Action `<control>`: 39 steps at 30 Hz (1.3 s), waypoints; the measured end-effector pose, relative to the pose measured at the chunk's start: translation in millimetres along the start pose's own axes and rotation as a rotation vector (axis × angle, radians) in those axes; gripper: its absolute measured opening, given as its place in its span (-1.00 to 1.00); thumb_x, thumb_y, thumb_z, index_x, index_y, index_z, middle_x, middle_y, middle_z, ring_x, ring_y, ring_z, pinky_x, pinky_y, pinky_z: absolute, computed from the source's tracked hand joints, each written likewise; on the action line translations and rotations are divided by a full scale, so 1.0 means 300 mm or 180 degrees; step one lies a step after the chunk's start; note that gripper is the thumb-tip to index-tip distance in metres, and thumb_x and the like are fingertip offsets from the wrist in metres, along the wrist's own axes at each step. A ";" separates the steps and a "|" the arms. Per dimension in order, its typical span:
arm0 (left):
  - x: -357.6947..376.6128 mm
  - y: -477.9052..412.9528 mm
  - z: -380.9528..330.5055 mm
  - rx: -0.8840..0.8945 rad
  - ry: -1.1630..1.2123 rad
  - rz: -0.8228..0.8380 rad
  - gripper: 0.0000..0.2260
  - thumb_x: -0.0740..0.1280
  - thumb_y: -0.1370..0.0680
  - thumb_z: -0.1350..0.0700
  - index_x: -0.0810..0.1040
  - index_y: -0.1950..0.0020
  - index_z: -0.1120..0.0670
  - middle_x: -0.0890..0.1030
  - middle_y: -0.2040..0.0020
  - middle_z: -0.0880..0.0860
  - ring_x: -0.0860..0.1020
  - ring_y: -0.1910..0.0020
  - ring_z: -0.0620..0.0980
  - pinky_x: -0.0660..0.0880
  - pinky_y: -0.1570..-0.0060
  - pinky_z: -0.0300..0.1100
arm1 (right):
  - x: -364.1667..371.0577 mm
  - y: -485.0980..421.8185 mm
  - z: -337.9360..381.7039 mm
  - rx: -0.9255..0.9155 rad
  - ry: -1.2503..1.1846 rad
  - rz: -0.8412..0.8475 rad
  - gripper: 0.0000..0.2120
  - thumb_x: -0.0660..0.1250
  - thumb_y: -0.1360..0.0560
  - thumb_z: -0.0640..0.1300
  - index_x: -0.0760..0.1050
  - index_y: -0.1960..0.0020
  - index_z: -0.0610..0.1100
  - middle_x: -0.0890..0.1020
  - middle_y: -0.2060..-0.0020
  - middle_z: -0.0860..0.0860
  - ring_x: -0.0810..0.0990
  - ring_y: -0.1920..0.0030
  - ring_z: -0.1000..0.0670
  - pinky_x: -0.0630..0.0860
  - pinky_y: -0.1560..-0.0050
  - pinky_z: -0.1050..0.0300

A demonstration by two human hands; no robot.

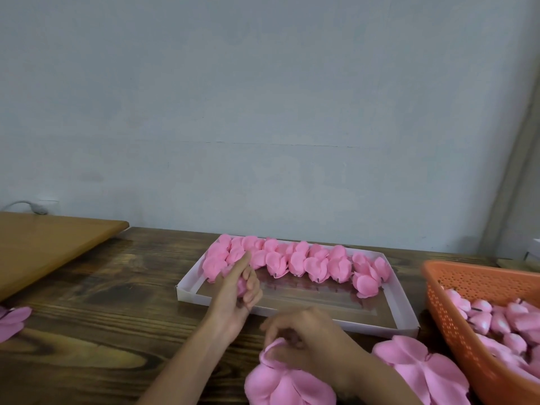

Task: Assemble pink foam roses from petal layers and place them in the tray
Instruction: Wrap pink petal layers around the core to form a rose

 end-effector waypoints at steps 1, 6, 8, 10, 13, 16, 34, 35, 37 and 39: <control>0.000 0.000 0.000 -0.0003 0.0011 -0.0005 -0.62 0.50 -0.50 0.00 0.43 0.43 0.04 0.37 0.51 0.00 0.24 0.63 -0.11 0.21 0.65 -0.25 | -0.001 0.000 0.002 0.0008 -0.0067 0.0000 -0.95 0.47 -0.47 -0.05 0.64 0.14 -0.02 0.67 0.08 0.11 0.58 0.18 0.19 0.49 0.19 0.26; -0.004 -0.004 -0.007 0.0036 -0.0010 -0.0065 -0.61 0.47 -0.52 0.01 0.41 0.44 0.04 0.35 0.51 -0.01 0.23 0.63 -0.11 0.19 0.64 -0.27 | -0.021 0.000 -0.027 0.0299 -0.0159 -0.0200 -0.89 0.38 -0.52 0.08 0.51 0.16 0.13 0.63 0.23 0.16 0.56 0.19 0.13 0.41 0.20 0.32; -0.003 0.000 -0.007 0.0036 -0.0075 -0.0073 -0.60 0.48 -0.51 -0.01 0.41 0.44 0.03 0.36 0.51 -0.01 0.24 0.63 -0.10 0.20 0.63 -0.27 | -0.027 0.007 -0.061 0.0512 -0.0372 -0.0359 -0.88 0.34 -0.59 0.07 0.46 0.10 0.11 0.60 0.25 0.18 0.52 0.22 0.19 0.39 0.19 0.32; -0.004 0.006 -0.008 0.0021 -0.0095 -0.0127 -0.60 0.51 -0.48 -0.04 0.41 0.44 0.03 0.35 0.51 -0.01 0.28 0.60 -0.09 0.25 0.59 -0.25 | -0.032 0.013 -0.105 0.0856 -0.0943 -0.0589 -0.89 0.33 -0.64 0.00 0.47 0.03 0.02 0.58 0.23 0.12 0.51 0.22 0.18 0.44 0.15 0.21; -0.016 0.005 -0.025 0.0130 -0.0019 -0.0256 -0.61 0.54 -0.41 -0.11 0.42 0.41 0.02 0.39 0.45 0.00 0.44 0.47 -0.04 0.47 0.39 -0.18 | -0.052 0.035 -0.166 0.1346 -0.2092 -0.1189 -0.92 0.39 -0.62 -0.17 0.52 -0.01 -0.17 0.66 0.16 -0.09 0.59 0.21 0.10 0.52 0.19 0.17; -0.016 0.006 -0.046 0.0300 -0.0103 -0.0236 -0.69 0.49 -0.46 -0.17 0.63 0.31 0.03 0.62 0.27 0.04 0.65 0.25 -0.02 0.59 0.09 -0.08 | -0.049 0.057 -0.198 0.1522 -0.2919 -0.1457 -0.80 0.45 -0.56 -0.22 0.56 -0.11 -0.31 0.72 0.03 -0.27 0.71 0.13 -0.09 0.62 0.20 0.04; 0.124 0.075 -0.022 0.0308 -0.1021 0.0267 -0.43 0.30 -0.57 -0.34 0.68 -0.32 0.07 0.68 -0.14 0.20 0.64 -0.26 0.27 0.57 -0.30 0.20 | 0.045 0.029 -0.228 0.1389 -0.3507 -0.1499 -0.84 0.38 -0.57 -0.24 0.56 0.16 -0.29 0.69 0.19 -0.24 0.73 0.05 -0.23 0.67 0.03 -0.02; 0.127 0.078 -0.020 0.0288 -0.1042 0.0290 -0.43 0.30 -0.55 -0.34 0.68 -0.31 0.07 0.71 -0.11 0.17 0.67 -0.21 0.25 0.63 -0.19 0.13 | 0.047 0.029 -0.225 0.1399 -0.3545 -0.1506 -0.86 0.39 -0.57 -0.24 0.60 0.15 -0.27 0.70 0.16 -0.25 0.74 0.01 -0.27 0.68 0.03 -0.03; 0.127 0.080 -0.014 0.0229 -0.1016 0.0285 -0.42 0.32 -0.52 -0.34 0.69 -0.28 0.08 0.72 -0.10 0.16 0.69 -0.17 0.21 0.65 -0.09 0.05 | 0.044 0.031 -0.222 0.1435 -0.3569 -0.1558 -0.88 0.41 -0.57 -0.25 0.63 0.13 -0.25 0.71 0.12 -0.26 0.73 -0.04 -0.31 0.68 0.01 -0.05; 0.127 0.079 -0.010 0.0203 -0.1042 0.0263 -0.42 0.31 -0.52 -0.34 0.69 -0.29 0.07 0.72 -0.10 0.17 0.69 -0.18 0.24 0.64 -0.14 0.10 | 0.041 0.031 -0.218 0.1441 -0.3574 -0.1580 -0.89 0.41 -0.57 -0.26 0.64 0.12 -0.26 0.71 0.10 -0.26 0.73 -0.03 -0.28 0.68 0.02 -0.02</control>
Point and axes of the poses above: each hand's wrist, its own y-axis away from the middle knuckle, its own x-axis out of the palm, z = x × y, the point moved 10 cm from there along -y, towards the middle knuckle
